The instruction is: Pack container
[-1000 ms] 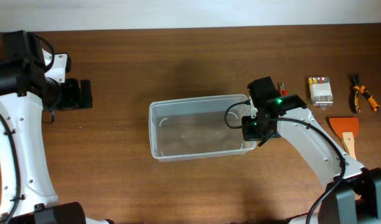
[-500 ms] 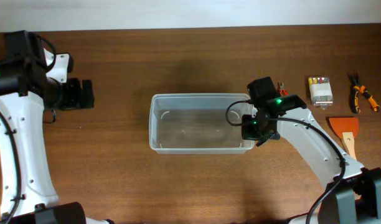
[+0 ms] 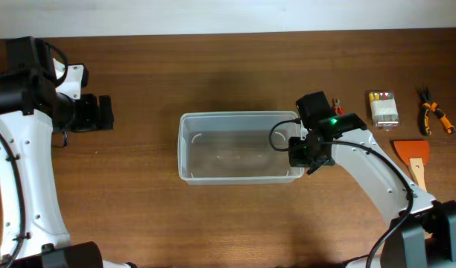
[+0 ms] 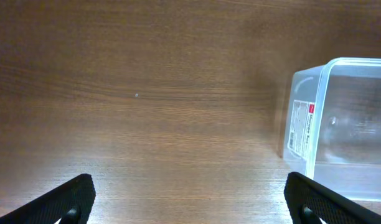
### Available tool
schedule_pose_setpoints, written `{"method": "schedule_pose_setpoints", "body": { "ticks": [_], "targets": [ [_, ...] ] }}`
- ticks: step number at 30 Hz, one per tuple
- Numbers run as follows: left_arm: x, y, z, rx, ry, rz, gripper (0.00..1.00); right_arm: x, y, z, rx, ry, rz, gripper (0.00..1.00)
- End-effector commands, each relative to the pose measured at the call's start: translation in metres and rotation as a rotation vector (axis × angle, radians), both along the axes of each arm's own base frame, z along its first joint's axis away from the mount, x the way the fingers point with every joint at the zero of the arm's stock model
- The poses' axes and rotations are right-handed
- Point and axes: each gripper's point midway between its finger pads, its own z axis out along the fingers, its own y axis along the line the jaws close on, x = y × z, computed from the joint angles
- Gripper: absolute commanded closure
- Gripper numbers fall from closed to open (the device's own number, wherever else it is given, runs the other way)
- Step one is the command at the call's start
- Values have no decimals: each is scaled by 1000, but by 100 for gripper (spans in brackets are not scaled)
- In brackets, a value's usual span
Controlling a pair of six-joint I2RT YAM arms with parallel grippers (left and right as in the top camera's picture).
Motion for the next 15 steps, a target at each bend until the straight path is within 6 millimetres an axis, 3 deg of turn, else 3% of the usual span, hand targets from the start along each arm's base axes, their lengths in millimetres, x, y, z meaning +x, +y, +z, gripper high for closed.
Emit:
{"method": "schedule_pose_setpoints", "body": {
  "ticks": [1, 15],
  "targets": [
    [2, -3, 2, -17, -6, 4, 1, -5, -1, -3, -5, 10, 27, 95],
    [2, -3, 2, -17, -5, 4, 1, -5, -1, -3, -2, 11, 8, 94]
  ]
}}
